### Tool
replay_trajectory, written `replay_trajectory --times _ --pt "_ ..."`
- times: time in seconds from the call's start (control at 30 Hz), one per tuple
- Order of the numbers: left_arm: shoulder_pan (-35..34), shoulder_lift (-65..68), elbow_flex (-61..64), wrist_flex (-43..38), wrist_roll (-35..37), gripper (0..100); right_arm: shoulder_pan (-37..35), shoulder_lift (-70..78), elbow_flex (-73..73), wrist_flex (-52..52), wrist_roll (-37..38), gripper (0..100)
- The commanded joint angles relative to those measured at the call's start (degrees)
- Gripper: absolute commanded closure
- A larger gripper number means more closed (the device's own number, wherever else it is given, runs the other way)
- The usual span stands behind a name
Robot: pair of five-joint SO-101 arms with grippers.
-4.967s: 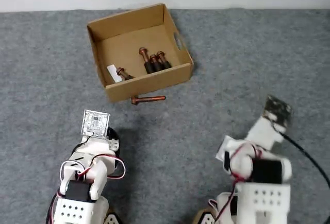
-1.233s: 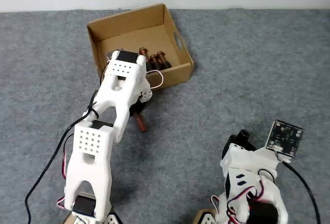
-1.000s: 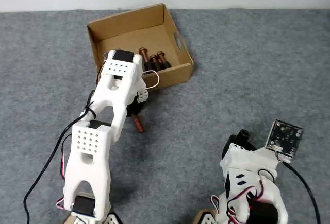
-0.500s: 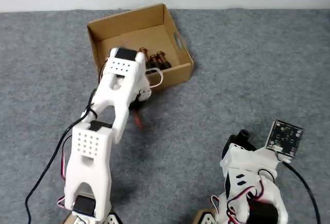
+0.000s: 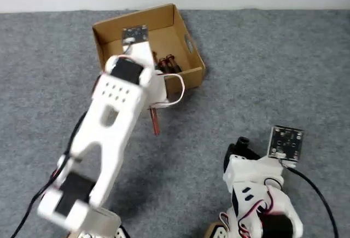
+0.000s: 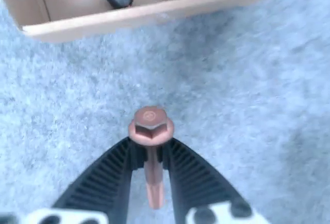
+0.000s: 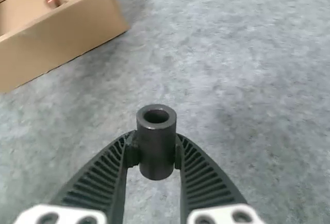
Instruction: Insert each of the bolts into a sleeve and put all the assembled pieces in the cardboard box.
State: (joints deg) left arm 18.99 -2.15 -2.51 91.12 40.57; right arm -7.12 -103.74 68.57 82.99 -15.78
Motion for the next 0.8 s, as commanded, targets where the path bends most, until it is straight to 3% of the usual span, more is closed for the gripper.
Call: replay_trajectory --times 0.0,0.23,0.5,0.77 --pt "0.35 -14.15 11.03 -7.03 -0.44 100 -3.47 -0.31 -1.85 -1.27 0.62 99.1" --pt "0.35 -38.07 34.77 -22.15 -3.52 100 -9.54 -0.31 -1.93 -1.54 0.62 99.1" --pt "0.53 -58.73 50.15 -38.15 -8.0 100 -19.74 -0.13 -1.85 -1.8 0.62 99.0" --pt "5.8 -66.02 53.32 -41.93 -7.74 100 -31.25 -0.04 -0.35 -3.82 1.23 99.0"
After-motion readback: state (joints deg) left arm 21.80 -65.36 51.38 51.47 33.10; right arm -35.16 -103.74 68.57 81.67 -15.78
